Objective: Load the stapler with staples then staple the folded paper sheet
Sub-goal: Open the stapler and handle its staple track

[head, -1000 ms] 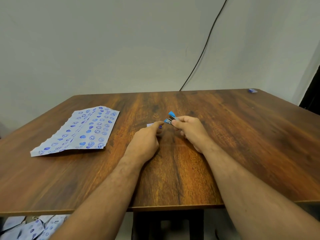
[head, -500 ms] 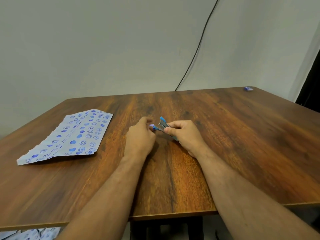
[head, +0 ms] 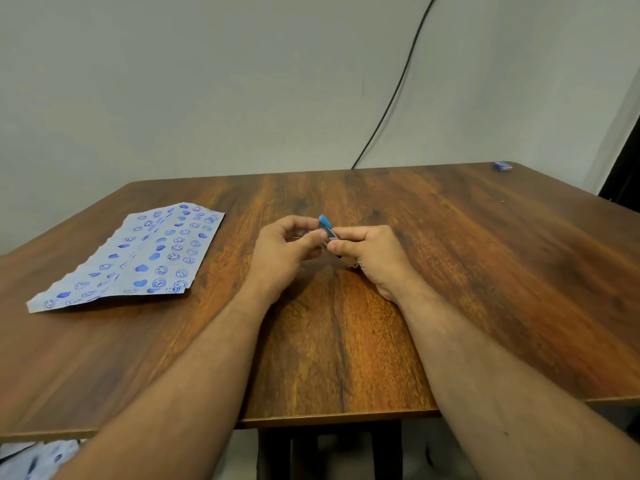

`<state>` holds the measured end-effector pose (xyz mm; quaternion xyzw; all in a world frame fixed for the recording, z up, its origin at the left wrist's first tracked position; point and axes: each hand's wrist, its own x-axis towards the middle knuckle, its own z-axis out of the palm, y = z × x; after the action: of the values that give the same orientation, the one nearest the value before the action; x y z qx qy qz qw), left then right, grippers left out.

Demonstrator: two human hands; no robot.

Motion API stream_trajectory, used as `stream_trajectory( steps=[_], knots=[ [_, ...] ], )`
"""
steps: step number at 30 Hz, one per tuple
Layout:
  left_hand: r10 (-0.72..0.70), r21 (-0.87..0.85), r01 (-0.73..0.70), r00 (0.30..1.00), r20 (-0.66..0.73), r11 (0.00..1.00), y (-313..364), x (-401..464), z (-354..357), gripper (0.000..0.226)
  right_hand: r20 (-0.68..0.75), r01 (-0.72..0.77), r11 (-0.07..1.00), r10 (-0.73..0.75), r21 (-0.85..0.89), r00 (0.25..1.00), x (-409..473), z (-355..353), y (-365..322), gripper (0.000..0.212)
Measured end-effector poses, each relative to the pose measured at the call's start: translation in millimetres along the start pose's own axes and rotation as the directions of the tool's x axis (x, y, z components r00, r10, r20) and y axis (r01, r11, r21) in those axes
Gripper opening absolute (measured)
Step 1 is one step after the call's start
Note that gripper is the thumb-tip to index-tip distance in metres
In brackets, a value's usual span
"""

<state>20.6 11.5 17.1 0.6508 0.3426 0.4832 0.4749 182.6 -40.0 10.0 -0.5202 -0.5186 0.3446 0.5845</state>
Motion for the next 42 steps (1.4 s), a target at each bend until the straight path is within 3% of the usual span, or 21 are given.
stream_trajectory(
  steps=[10, 22, 33, 42],
  knots=[
    [-0.048, -0.043, 0.052, 0.994, 0.097, 0.998, -1.7, -0.6, -3.4, 0.019, -0.055, 0.032, 0.998, -0.035, -0.06, 0.998, -2.8, 2.3, -3.5, 0.02],
    [0.0, 0.136, -0.006, 0.999, 0.042, 0.991, -1.0, -0.1, -2.5, 0.035, -0.069, 0.035, 0.986, -0.046, -0.165, 0.997, -0.3, 6.6, 1.9, 0.019],
    [-0.029, 0.142, 0.019, 0.997, 0.065, 0.99, 1.6, -2.1, 0.1, 0.047, -0.123, 0.079, 0.96, -0.116, -0.267, 0.986, -5.2, 8.3, -5.2, 0.025],
    [0.073, 0.355, -0.076, 0.997, 0.021, 0.932, 0.8, -6.0, 5.4, 0.043, -0.214, 0.017, 1.0, -0.019, -0.008, 0.977, 2.5, 6.5, 1.3, 0.014]
  ],
)
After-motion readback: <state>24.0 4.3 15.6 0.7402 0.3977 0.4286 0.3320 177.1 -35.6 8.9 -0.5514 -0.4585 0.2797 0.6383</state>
